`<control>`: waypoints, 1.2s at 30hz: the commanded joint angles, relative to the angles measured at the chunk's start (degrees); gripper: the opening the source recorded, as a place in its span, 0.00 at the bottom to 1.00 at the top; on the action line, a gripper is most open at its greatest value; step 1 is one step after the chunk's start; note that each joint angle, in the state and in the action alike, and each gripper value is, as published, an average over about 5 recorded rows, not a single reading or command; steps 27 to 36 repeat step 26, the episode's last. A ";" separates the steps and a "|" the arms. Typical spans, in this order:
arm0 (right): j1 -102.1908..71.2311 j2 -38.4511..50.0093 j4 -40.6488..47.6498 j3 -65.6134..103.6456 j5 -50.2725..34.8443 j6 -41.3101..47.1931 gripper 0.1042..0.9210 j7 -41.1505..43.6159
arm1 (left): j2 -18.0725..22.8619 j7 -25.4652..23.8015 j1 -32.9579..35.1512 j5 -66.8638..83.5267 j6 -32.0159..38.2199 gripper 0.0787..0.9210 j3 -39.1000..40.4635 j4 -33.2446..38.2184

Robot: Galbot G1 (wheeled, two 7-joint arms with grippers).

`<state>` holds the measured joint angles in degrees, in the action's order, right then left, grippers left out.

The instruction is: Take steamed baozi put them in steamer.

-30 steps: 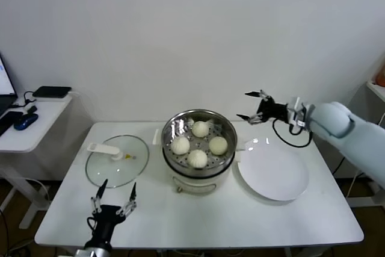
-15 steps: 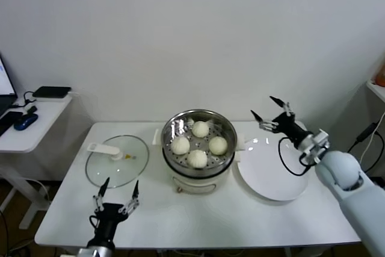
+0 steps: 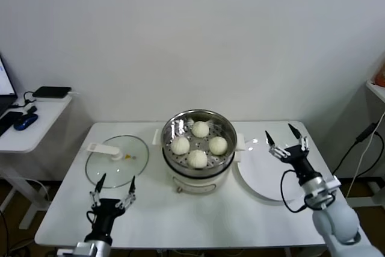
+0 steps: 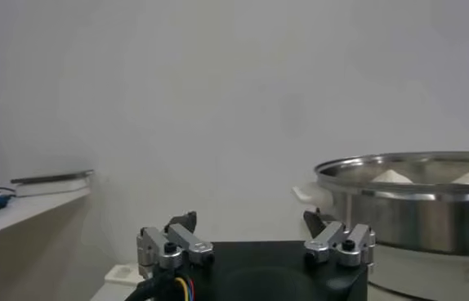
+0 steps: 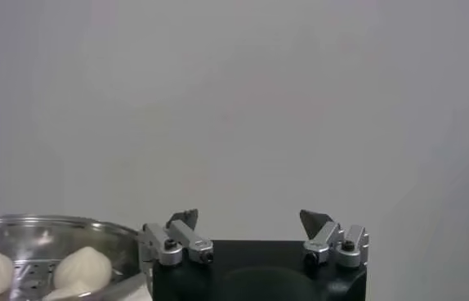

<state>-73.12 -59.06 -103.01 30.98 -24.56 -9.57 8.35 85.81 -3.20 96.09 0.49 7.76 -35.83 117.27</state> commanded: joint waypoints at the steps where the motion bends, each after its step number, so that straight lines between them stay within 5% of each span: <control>1: -13.20 -13.25 -4.41 4.33 3.09 -2.44 0.88 -0.56 | -0.53 0.69 -0.98 0.39 -1.25 0.88 -0.58 -0.29; 36: -15.37 -18.06 -4.03 3.91 4.01 -3.11 0.88 1.89 | -0.29 0.81 -3.61 -1.45 -2.82 0.88 -0.49 -0.61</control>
